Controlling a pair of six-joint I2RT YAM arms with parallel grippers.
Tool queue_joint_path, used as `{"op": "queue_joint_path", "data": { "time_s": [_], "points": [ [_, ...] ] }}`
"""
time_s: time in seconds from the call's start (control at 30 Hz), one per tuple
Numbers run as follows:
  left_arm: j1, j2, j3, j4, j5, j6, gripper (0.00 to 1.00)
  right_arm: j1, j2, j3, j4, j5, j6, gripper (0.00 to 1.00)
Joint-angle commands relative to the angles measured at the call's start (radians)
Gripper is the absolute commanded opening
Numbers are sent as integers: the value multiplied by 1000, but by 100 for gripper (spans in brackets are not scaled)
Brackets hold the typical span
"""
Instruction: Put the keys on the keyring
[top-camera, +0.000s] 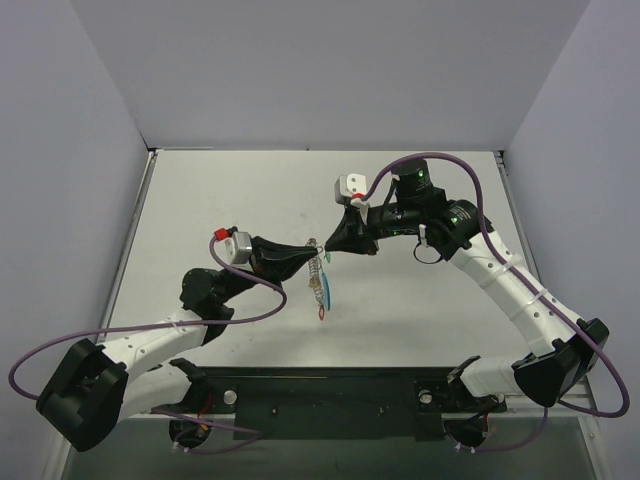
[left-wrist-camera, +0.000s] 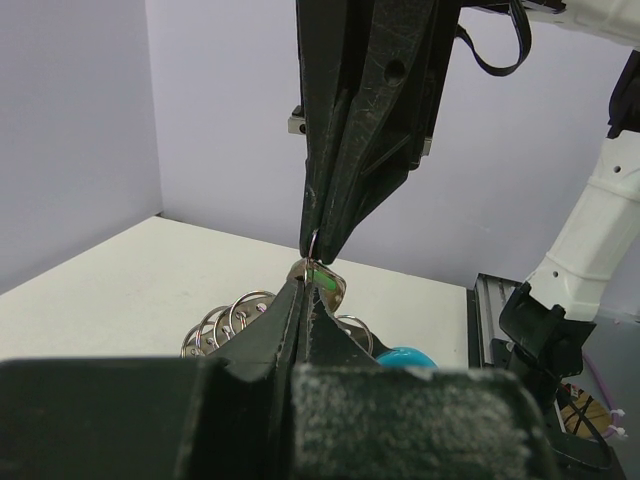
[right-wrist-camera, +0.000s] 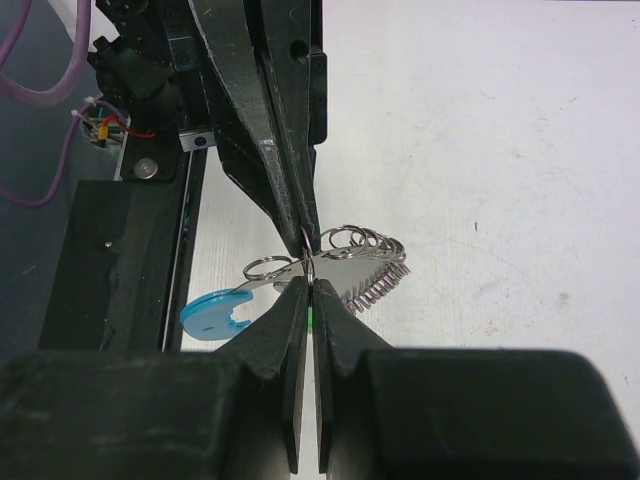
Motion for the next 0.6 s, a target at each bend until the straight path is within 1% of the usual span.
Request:
{"op": "queue_joint_path", "data": {
  "time_s": [0.0, 0.33, 0.57],
  "points": [
    [4, 4, 32, 76, 18, -16, 0, 10, -2, 0, 40, -51, 10, 0],
    [4, 1, 51, 59, 29, -5, 0, 18, 1, -1, 22, -48, 5, 0],
    [4, -1, 57, 44, 29, 1, 0, 24, 4, 11, -13, -35, -28, 0]
  ]
}}
